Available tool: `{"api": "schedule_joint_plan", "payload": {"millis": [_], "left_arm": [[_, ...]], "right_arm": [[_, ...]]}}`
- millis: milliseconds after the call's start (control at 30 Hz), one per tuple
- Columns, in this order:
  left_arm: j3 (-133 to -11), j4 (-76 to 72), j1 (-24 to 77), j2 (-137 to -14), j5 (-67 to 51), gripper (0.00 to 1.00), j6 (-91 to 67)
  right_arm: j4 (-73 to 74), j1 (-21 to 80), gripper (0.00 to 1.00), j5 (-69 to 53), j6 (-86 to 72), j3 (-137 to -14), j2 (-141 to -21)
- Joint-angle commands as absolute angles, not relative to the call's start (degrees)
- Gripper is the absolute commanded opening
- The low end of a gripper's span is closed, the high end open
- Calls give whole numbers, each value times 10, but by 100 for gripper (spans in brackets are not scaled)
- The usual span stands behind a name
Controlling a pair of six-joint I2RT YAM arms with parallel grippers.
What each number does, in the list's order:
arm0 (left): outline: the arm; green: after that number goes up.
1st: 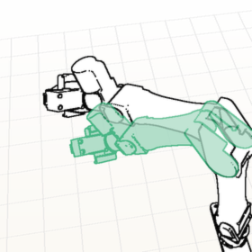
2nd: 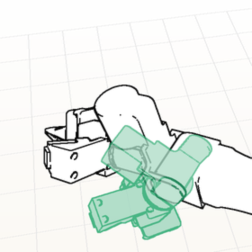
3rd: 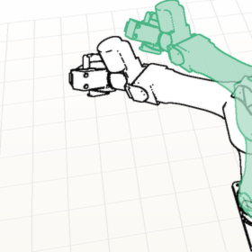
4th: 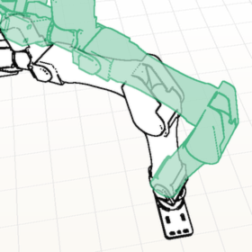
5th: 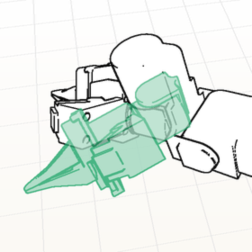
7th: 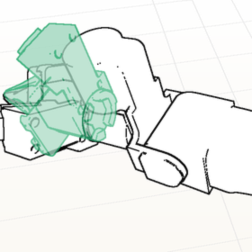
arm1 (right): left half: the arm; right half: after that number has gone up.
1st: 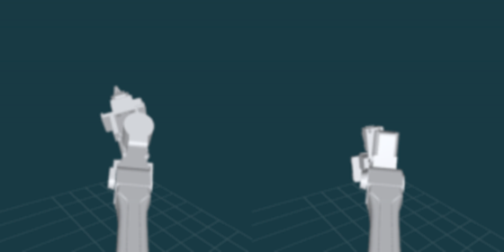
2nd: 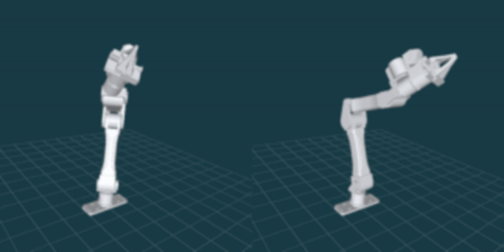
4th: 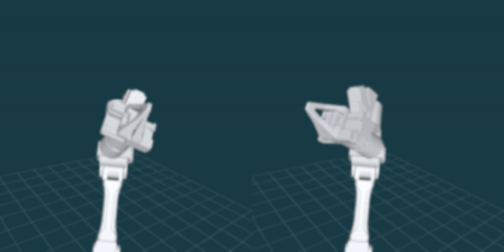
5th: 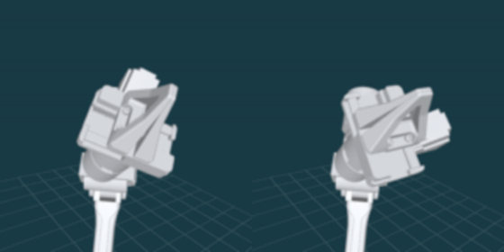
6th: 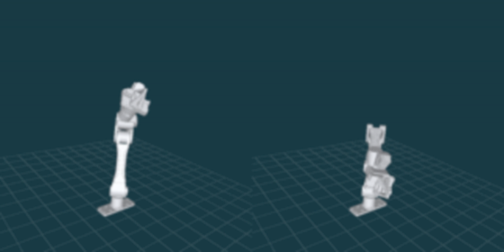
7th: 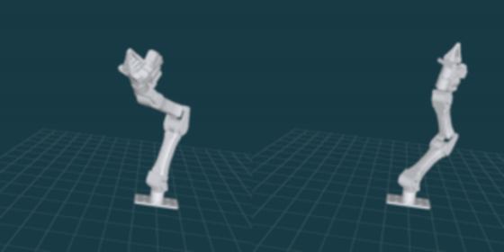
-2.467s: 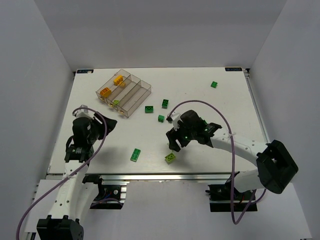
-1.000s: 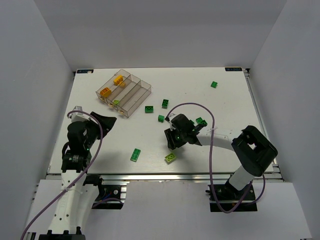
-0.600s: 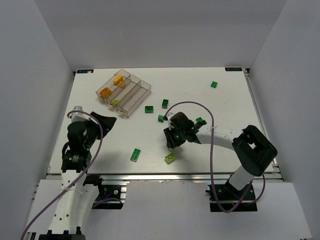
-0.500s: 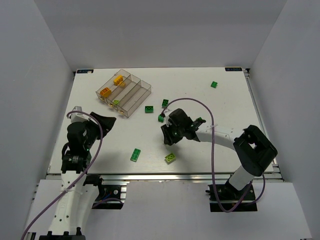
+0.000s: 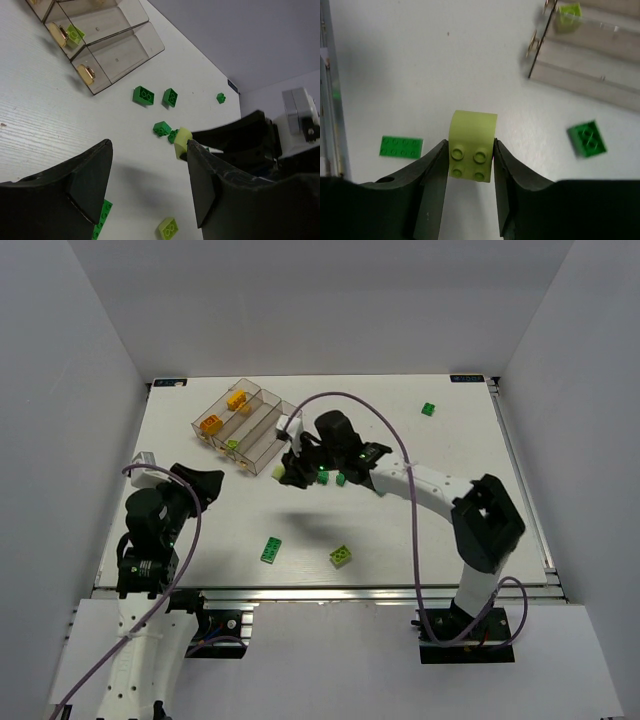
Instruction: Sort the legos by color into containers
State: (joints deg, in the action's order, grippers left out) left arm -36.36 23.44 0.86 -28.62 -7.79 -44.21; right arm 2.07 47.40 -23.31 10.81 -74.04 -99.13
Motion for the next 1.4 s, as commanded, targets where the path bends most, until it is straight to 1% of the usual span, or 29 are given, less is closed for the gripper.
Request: {"api": "schedule_joint_plan", "payload": {"millis": [0,100,233,367,467,867,1033,1067,1167,1233,1267,1333,1367], "left_arm": [[-379,252,8,-274,-62,71,-426],[-385,264,8,-271,-52,71,-420],[-392,270,8,-272,-46,71,-411],[-390,278,8,-266,-42,71,-409],[-387,285,8,-257,-40,71,-410],[-371,319,8,-223,-28,71,-417],[-372,348,8,-206,-23,71,-422],[-371,355,8,-200,-23,71,-425],[-370,350,8,-200,-37,71,-427],[-370,343,8,-199,-49,71,-429],[-367,340,8,-198,-54,70,-431],[-364,331,8,-193,-68,70,-435],[-360,325,9,-192,-75,68,-438]], "right_arm": [[-33,477,0,-275,164,-848,-1059],[-42,477,0,-265,155,-910,-1119],[-102,478,0,-234,136,-996,-1182],[-109,478,0,-165,106,-1096,-1269],[-125,478,0,-136,87,-1155,-1314],[-287,484,0,-45,74,-1242,-1454],[-311,487,11,-35,70,-1291,-1517],[-314,489,25,-36,75,-1301,-1532],[-316,488,34,-52,76,-1301,-1537],[-319,488,37,-55,78,-1300,-1536],[-321,488,42,-58,77,-1300,-1535],[-325,488,47,-62,76,-1295,-1526],[-327,487,51,-68,76,-1289,-1521]]}}
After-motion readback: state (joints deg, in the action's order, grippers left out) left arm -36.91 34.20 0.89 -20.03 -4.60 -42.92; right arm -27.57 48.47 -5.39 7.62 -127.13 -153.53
